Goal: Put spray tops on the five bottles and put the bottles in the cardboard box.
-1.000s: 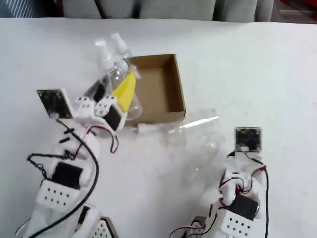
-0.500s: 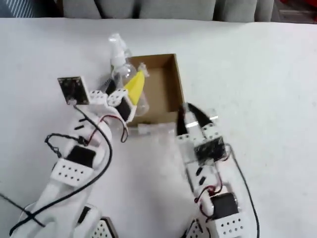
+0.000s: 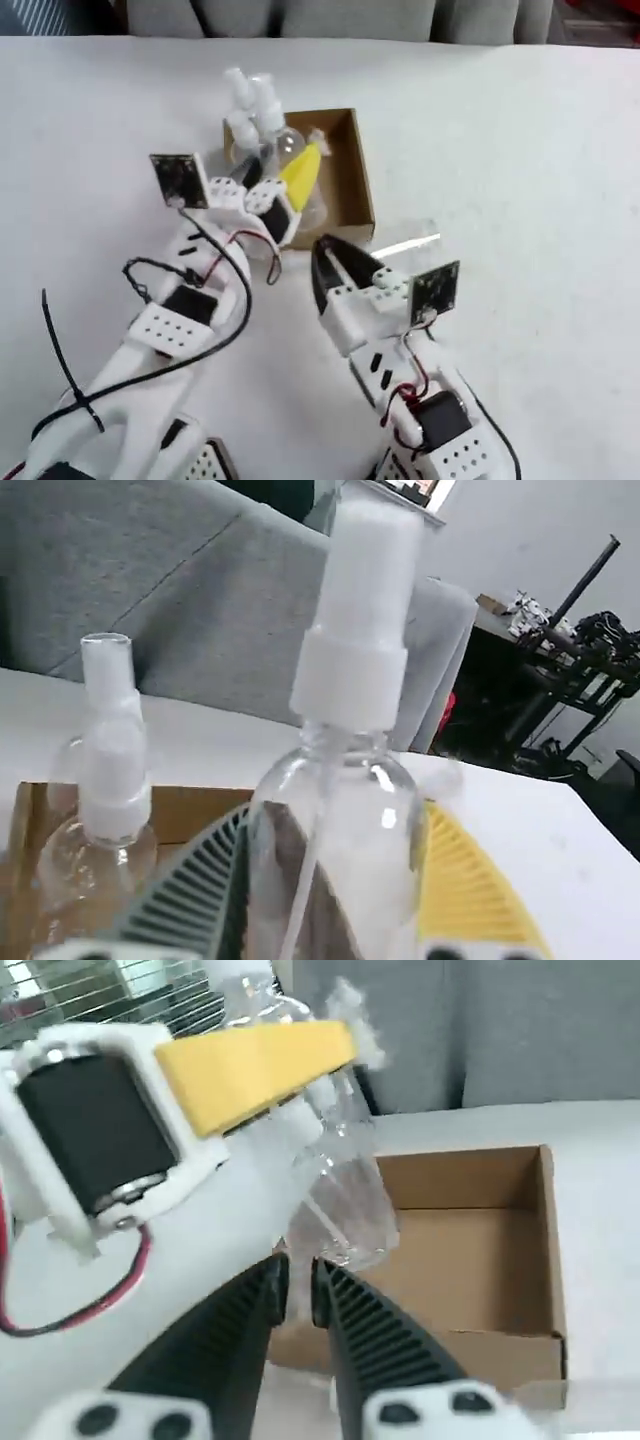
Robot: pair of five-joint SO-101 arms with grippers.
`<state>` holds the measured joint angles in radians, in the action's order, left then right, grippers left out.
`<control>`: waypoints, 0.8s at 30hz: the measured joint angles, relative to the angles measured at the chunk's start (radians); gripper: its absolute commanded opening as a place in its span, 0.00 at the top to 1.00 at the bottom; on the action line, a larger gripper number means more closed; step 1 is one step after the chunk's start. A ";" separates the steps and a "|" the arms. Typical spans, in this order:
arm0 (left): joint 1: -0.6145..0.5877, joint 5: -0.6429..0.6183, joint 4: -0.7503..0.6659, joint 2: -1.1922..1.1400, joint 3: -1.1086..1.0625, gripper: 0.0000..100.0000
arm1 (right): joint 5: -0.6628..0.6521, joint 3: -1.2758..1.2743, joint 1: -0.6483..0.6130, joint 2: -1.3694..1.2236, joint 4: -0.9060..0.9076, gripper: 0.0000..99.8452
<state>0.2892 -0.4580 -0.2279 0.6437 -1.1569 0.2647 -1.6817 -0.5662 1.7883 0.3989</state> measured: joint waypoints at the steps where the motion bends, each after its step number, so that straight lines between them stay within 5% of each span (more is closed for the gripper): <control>1: 0.011 0.000 0.000 0.000 0.000 0.98 | 0.000 0.000 -0.011 0.000 0.002 0.98; 14: 0.094 0.000 -0.003 0.009 -0.003 0.98 | 0.000 0.000 -0.008 0.000 0.017 0.98; 24: 0.152 0.002 0.058 0.245 -0.118 0.98 | 0.000 0.000 0.052 0.002 0.017 0.98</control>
<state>0.4411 -0.4565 -0.1695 0.8892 -1.2750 0.2647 -1.6817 -0.5140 1.7898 0.4158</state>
